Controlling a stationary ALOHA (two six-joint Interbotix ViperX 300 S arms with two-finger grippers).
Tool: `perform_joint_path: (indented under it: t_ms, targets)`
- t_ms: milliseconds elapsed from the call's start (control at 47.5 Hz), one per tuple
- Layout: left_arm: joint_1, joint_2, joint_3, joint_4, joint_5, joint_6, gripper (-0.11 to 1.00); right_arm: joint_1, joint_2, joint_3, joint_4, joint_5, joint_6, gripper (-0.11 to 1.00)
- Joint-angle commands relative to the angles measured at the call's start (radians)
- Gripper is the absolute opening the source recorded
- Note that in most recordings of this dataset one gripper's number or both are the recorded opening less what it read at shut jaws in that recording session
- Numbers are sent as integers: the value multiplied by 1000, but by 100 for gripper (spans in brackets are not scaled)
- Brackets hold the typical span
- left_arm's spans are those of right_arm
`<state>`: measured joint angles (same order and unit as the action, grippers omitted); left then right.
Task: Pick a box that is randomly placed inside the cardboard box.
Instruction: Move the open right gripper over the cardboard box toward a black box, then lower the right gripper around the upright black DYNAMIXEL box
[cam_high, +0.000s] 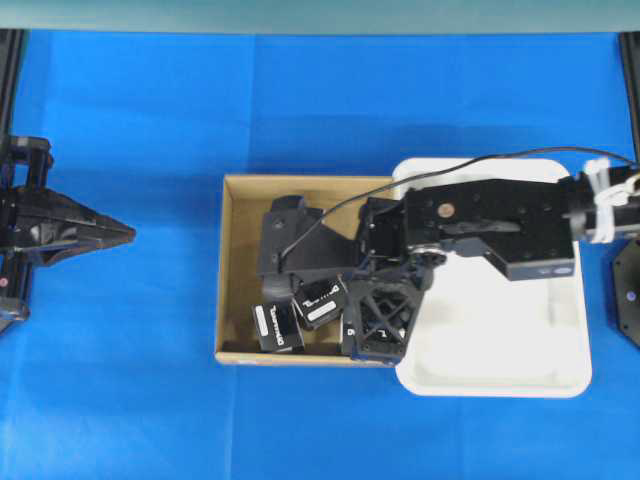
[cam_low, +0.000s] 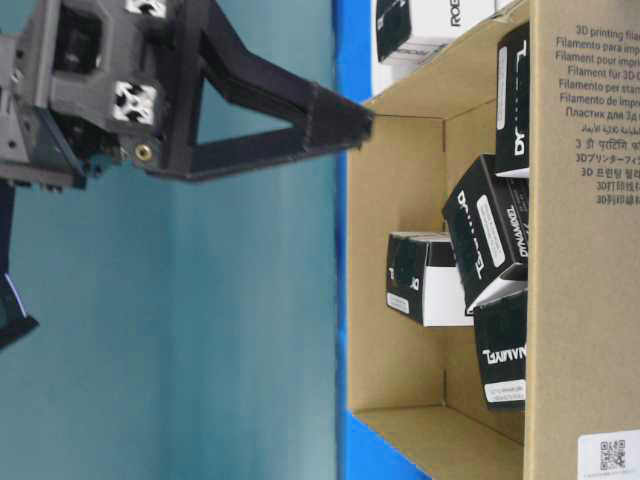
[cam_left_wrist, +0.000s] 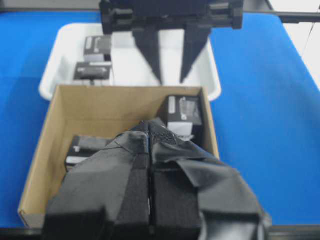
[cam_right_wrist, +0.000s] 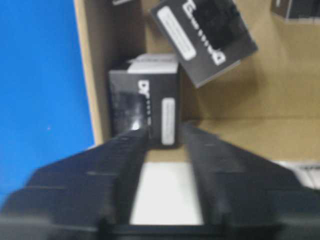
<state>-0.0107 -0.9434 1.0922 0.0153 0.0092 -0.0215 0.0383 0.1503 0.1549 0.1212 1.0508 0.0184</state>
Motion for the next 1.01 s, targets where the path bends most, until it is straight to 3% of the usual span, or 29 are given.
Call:
perform_joint_path:
  t_ms: [0, 147, 274, 379, 568, 779, 989]
  targets:
    - [0, 6, -23, 2, -3, -2, -7, -3, 12, -21, -6, -14, -20, 56]
    - [0, 6, -23, 2, -3, -2, -7, -2, 25, -23, -35, -72, -72, 85]
    - [0, 6, -25, 2, -5, -2, -7, -8, 37, -26, -89, -120, -114, 97]
    - [0, 6, -23, 2, -5, -2, -7, -31, 44, -31, -130, -137, -130, 98]
    - [0, 6, -23, 2, -5, -2, -7, -95, 81, -61, -133, -160, -124, 98]
    - [-3, 6, -23, 3, -5, -3, -7, -155, 143, -104, -84, -161, -132, 99]
    - [-2, 6, -23, 2, -5, -21, -7, -167, 195, -130, -38, -163, -135, 100]
